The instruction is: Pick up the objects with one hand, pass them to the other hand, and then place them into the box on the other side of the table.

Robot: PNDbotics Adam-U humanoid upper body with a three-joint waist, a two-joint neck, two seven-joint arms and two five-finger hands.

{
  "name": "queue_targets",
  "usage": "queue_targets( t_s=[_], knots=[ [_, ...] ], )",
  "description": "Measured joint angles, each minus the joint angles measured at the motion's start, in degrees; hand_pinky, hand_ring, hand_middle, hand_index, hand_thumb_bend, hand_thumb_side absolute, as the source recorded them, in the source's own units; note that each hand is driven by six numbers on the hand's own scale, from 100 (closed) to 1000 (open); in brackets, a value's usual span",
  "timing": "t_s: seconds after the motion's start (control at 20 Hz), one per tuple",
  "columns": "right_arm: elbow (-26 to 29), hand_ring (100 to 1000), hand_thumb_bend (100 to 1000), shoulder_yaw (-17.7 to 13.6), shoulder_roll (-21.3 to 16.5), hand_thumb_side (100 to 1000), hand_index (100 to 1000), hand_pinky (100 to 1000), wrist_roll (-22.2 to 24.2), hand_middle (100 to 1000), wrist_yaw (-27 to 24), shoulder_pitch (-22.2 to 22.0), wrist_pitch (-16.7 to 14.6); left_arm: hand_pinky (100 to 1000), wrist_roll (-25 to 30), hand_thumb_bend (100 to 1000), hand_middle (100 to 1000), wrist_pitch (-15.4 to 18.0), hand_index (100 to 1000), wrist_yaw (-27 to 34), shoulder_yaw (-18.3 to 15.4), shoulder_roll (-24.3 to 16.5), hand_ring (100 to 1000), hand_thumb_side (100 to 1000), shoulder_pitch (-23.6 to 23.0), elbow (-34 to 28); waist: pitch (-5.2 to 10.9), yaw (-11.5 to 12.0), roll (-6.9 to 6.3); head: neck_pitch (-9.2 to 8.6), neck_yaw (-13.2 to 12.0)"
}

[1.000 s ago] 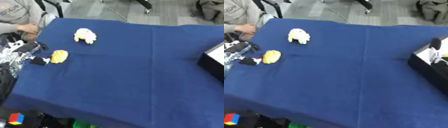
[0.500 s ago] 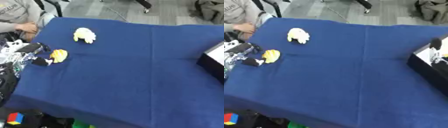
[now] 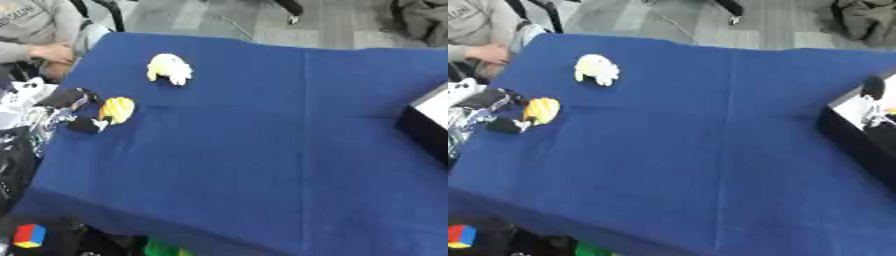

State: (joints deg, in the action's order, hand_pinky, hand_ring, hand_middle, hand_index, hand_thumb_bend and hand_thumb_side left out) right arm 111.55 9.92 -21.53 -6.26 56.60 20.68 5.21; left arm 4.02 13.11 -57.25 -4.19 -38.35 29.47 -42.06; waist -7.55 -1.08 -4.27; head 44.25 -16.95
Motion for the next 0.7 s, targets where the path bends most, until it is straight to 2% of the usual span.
queue_targets(
  t_s=[0.3,0.45,0.6,0.7],
  knots=[
    [-0.02,831,100,0.0,0.0,189,916,816,-0.25,702,-0.41,0.0,0.04,772,0.0,285,673,0.03,797,-0.78,0.0,0.53,657,454,0.0,0.23,0.0,-0.04,0.01,0.0,-0.07],
    [-0.02,832,100,-0.01,0.0,218,916,815,-0.41,701,-0.44,0.0,0.06,760,0.04,319,637,0.08,770,-1.08,0.0,0.75,624,339,-0.01,0.35,-0.01,-0.05,0.01,0.0,-0.08],
    [-0.08,832,100,-0.01,0.0,230,915,815,-0.56,701,-0.48,0.0,0.11,728,-0.01,307,542,0.08,689,-1.37,0.0,1.08,549,342,0.0,0.39,-0.01,-0.05,0.0,0.0,-0.08],
    [-0.14,832,100,-0.01,0.0,238,915,815,-0.58,701,-0.55,0.0,0.13,697,-0.49,272,460,-0.1,597,-1.53,0.0,1.21,485,329,0.0,0.39,-0.01,-0.05,0.02,0.0,-0.08]
  ],
)
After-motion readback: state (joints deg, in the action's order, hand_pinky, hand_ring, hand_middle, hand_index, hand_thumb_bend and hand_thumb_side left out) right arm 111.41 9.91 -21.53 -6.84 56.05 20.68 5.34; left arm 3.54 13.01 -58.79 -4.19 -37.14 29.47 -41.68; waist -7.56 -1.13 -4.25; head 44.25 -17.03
